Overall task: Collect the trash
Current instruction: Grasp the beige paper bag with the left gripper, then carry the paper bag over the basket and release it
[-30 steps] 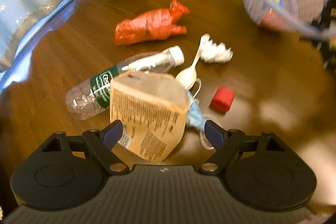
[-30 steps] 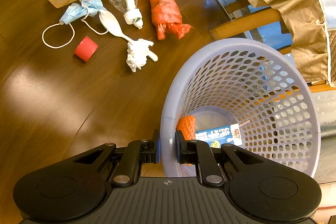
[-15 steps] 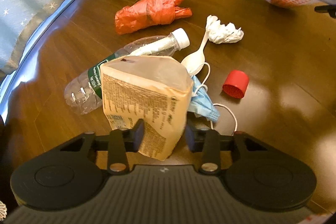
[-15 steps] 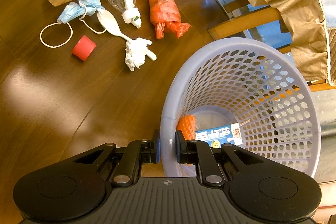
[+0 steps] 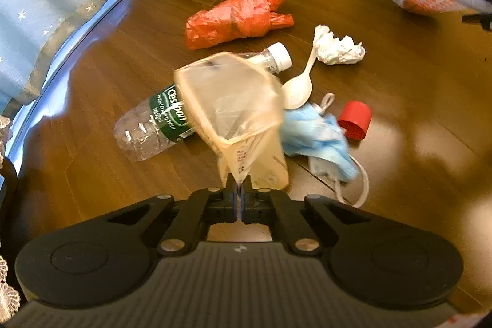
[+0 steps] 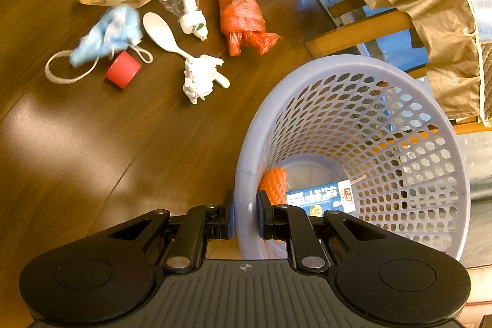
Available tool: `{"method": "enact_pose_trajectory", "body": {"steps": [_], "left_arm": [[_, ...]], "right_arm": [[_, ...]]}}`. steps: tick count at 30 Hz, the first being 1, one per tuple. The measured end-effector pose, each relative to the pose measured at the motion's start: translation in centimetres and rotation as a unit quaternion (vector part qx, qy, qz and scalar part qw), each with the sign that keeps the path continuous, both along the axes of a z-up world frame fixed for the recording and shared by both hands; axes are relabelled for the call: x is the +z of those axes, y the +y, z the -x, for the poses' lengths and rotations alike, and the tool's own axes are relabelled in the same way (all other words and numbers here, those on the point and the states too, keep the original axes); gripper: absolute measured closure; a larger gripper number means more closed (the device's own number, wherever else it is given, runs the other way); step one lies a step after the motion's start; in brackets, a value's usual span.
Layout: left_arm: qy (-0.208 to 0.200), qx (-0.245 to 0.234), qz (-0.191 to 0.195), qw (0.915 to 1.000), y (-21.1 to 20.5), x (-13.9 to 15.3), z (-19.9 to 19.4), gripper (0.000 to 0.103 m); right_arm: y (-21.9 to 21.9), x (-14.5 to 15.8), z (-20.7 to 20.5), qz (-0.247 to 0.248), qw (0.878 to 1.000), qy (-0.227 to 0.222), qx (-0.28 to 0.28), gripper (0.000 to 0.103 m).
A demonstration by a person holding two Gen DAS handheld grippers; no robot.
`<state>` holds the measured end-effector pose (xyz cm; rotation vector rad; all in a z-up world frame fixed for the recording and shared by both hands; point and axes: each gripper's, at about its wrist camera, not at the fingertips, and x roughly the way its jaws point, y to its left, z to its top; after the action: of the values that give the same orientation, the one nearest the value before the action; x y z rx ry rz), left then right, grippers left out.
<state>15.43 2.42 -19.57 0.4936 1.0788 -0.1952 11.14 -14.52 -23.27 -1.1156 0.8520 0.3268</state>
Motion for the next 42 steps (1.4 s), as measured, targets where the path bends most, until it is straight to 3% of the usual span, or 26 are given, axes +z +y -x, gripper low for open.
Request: {"method": "enact_pose_trajectory", "body": {"steps": [8,22,35,42], "left_arm": [[-0.014,0.014,0.008,0.9998,0.8,3.0,0.2,0.103],[-0.051,0.009,0.069,0.9963,-0.8,10.6,-0.7,0.103],[-0.055,-0.061,0.138,0.9871,-5.4,15.0,-1.6,0.103],[-0.046,-0.124,0.182,0.9745,-9.4,16.3,-3.3,0.103]], "right_arm": [[0.2,-0.1,0.2,0.005,1.0,0.002,0.001,0.092],[0.2,0.0,0.2,0.005,1.0,0.003,0.001,0.092],[0.4,0.1,0.1,0.006,1.0,0.003,0.003,0.093],[0.4,0.3,0.5,0.004,1.0,0.003,0.005,0.093]]}}
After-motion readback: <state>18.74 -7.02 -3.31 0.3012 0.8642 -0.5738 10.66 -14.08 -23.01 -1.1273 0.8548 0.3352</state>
